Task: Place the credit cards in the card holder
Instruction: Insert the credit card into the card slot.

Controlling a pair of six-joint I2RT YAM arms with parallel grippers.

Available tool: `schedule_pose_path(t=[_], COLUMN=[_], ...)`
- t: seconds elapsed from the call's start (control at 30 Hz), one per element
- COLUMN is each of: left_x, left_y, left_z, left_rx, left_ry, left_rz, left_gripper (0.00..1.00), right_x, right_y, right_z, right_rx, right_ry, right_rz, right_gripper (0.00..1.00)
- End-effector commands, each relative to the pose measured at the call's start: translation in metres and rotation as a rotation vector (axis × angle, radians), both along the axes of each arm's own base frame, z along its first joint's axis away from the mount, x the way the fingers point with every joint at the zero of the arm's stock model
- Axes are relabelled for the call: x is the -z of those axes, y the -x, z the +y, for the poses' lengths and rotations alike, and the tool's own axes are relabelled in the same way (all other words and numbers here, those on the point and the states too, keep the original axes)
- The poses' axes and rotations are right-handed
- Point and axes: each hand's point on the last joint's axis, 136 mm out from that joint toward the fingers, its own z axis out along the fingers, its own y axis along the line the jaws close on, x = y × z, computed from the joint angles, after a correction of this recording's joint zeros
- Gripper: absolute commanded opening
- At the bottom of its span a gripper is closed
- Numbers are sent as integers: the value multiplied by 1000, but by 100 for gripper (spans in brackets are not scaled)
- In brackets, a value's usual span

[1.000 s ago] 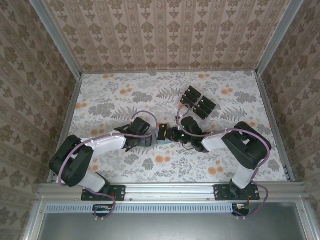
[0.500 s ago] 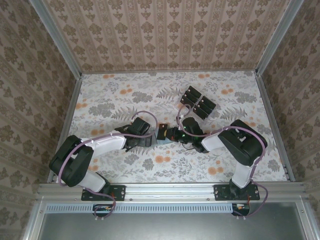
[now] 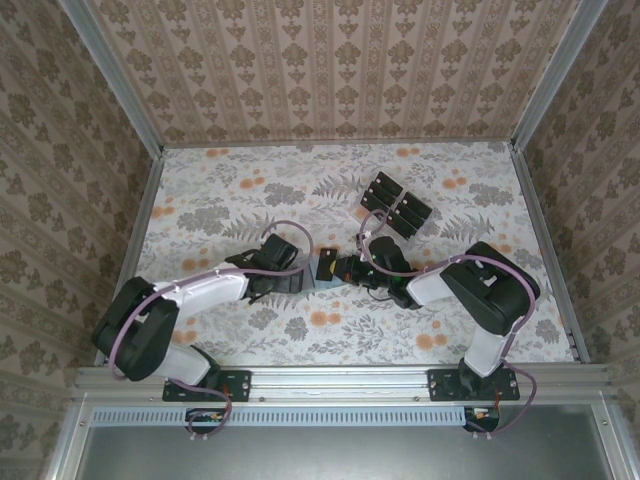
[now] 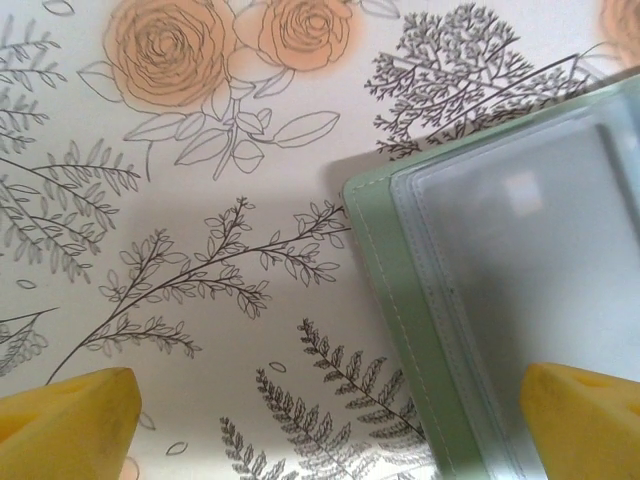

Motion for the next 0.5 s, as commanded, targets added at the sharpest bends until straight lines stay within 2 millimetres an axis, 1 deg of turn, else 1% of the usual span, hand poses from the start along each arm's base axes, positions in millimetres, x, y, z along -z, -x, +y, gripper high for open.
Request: schedule_pose_path(t=[0.0,0.17,0.47], left_x=[-6,-1,14], left_y=[10,17,27], left_z=[1,-2,2], left_rx=[8,9,-4], left_ry=[19,33,5], left_rz=[13,29,52], left_gripper=[100,100,100], right_x=[-8,-3,1], right_y=[0,-1,-3], right_z=[1,3,7], right_rx=[-18,-25,-29], right_ry=[-11,-16,-34], right_rz=[-16,-8,-2], right_gripper=[0,0,0])
